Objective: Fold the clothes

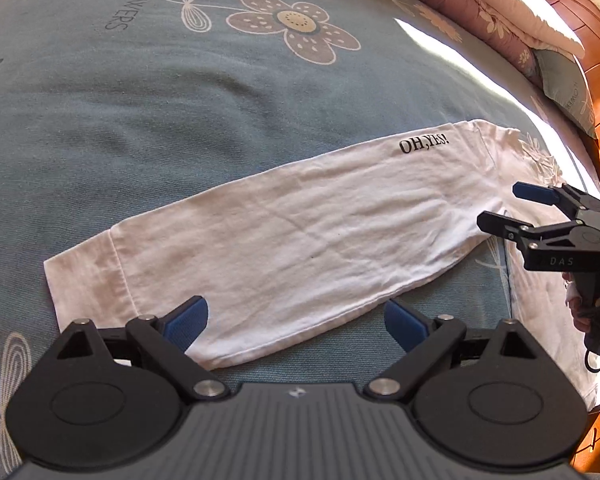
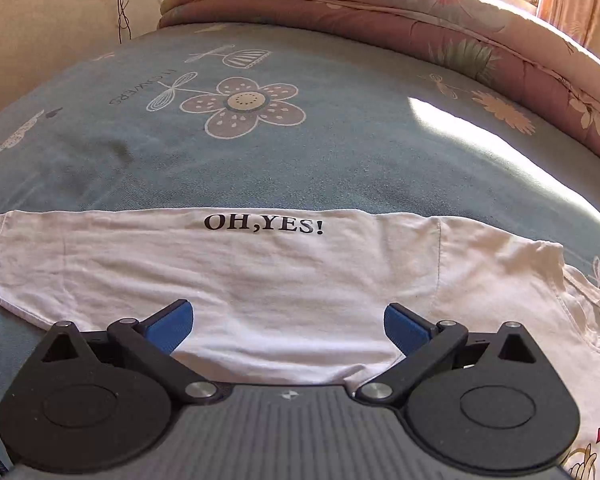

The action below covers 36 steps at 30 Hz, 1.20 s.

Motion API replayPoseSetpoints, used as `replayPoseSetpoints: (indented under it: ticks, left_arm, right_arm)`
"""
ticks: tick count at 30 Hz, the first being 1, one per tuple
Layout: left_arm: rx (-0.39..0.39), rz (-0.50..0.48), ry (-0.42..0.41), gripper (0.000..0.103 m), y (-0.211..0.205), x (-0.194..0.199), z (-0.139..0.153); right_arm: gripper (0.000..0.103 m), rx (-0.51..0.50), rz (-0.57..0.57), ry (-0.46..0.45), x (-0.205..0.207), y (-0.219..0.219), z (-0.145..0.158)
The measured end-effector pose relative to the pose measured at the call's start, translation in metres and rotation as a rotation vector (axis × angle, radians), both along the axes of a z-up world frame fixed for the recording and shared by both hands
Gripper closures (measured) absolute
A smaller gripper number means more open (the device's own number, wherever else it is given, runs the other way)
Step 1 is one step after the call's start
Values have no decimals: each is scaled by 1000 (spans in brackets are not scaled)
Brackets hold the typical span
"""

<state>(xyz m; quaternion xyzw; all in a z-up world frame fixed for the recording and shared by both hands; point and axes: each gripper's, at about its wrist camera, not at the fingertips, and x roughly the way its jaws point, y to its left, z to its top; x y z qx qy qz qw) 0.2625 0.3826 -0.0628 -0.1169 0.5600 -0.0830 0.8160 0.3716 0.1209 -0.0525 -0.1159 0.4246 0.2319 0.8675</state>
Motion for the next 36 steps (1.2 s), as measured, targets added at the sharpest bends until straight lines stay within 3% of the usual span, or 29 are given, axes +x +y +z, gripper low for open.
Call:
replayPoseSetpoints:
  ticks: [2,5,8,11,16,19,23,26,28,33,36]
  left_arm:
    - [19,26,41,8,3,5,-11]
    - [0,47,25,2,3,2,-16]
    - [23,11,33,2,-2,3,-17]
    - [28,0,52,2,-3,6,-17]
    - [31,-5,71,1,-5,7,-16]
    - [46,-21,72,1,-7,7,-16]
    - [77,-53,74,1,-12,7,-17]
    - [98,-64,80,1,-16,9,-18]
    - [102,-69,92,1,-18,12,-18]
    - [102,-82,122,1,-20,17,-15]
    - [115,-112,137,1,-25,19,-8]
  right_arm:
    - [0,-2,-13,11,-3,0,-1]
    - [0,17,-55,19,0,1,-5]
    - [0,126,-54,108,4,8,-11]
    - [0,146,-11,213,-5,30,-20]
    - [0,225,142,274,-25,50,-7]
    - [0,181,93,197,-27,37,3]
    - [0,63,-96,69,-15,-2,6]
    - [0,43,-194,125,-2,-25,-12]
    - [0,83,-198,191,0,-26,-21]
    - [0,219,-16,286,-26,3,-13]
    - [0,199,-23,236,-40,2,2]
